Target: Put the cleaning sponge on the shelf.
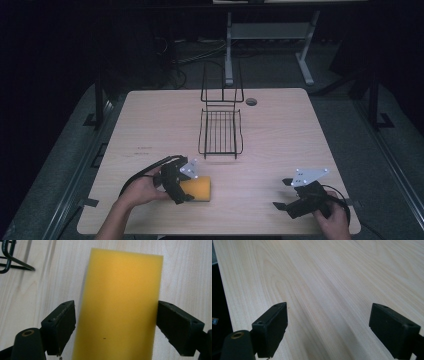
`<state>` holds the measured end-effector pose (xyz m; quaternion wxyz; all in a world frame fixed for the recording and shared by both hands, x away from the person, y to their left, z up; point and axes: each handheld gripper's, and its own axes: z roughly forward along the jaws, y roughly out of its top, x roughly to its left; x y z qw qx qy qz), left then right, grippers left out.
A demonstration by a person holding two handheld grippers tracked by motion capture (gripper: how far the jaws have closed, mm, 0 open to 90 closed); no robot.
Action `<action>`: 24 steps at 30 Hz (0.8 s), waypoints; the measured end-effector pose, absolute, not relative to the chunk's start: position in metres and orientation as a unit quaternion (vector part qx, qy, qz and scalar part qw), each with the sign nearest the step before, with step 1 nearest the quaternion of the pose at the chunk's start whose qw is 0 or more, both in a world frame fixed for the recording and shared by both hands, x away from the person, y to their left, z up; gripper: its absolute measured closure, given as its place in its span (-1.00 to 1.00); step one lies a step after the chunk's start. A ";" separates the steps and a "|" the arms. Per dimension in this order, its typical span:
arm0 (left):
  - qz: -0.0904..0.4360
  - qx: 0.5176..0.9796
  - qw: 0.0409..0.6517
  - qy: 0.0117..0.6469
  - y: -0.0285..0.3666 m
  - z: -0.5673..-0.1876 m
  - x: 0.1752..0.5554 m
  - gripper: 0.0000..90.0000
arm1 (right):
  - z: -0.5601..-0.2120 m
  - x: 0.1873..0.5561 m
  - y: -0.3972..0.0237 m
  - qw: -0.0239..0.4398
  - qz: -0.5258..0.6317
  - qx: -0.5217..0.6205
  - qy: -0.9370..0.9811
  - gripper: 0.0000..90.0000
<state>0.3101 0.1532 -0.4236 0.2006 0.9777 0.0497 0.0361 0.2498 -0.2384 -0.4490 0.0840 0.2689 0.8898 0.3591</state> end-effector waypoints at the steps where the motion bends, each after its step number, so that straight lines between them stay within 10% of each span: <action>1: 0.034 0.978 0.200 0.050 0.153 -0.424 0.310 -0.63 | -0.449 0.250 -0.238 0.084 0.359 0.269 0.890 -0.67; 24: 0.022 0.983 0.180 0.040 0.141 -0.435 0.313 -0.63 | -0.449 0.250 -0.237 0.079 0.358 0.261 0.893 -0.67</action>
